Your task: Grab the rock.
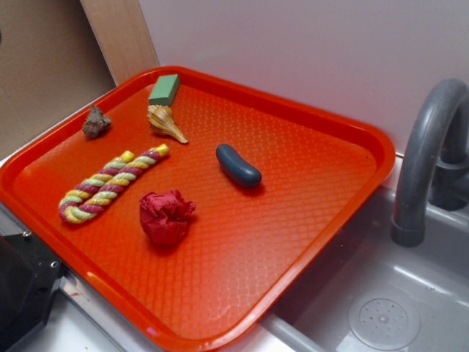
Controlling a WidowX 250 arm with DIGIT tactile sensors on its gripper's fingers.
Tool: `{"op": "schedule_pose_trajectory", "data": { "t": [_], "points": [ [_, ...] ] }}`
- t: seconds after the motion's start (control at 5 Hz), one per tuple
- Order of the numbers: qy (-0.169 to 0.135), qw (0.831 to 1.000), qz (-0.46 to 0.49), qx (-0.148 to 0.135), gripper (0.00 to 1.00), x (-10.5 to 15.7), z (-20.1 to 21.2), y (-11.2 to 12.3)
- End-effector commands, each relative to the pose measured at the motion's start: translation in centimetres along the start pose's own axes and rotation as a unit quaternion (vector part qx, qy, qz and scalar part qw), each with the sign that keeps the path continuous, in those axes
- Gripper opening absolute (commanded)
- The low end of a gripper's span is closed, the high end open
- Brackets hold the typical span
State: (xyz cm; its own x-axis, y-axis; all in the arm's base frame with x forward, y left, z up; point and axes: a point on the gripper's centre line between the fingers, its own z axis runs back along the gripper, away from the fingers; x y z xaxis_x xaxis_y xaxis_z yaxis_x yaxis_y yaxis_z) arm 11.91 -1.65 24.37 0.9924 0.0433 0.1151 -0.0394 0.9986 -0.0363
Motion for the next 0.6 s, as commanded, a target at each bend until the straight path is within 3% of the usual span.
{"op": "schedule_pose_trajectory", "data": {
  "t": [0.0, 0.2, 0.4],
  "points": [
    [0.000, 1.000, 0.000, 0.000, 1.00, 0.0, 0.0, 0.0],
    [0.001, 0.997, 0.074, -0.010, 1.00, 3.2, -1.6, 2.7],
    [-0.043, 0.984, 0.172, 0.015, 1.00, 5.0, -3.4, 5.4]
  ]
}}
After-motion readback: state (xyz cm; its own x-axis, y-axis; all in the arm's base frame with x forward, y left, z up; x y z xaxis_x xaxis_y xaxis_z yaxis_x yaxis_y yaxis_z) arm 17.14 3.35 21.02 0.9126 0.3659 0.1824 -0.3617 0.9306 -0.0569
